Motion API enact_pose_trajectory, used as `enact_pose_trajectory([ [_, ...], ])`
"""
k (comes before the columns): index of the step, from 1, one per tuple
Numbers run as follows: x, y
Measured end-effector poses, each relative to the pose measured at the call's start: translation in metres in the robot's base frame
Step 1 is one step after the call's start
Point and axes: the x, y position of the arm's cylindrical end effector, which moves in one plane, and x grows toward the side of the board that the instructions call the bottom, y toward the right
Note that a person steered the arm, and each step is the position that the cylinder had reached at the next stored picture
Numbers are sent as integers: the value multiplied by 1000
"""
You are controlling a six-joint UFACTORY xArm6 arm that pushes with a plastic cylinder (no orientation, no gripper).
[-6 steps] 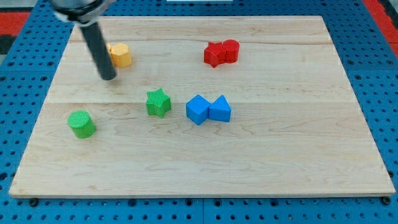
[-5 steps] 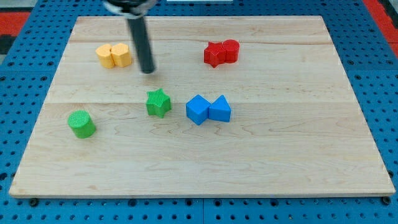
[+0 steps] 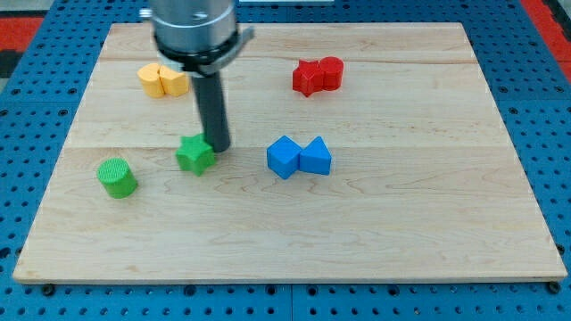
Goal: Slide the green star closer to the green circle
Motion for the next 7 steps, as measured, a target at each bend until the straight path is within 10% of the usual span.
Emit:
enact_pose_trajectory([
  [7, 13, -48],
])
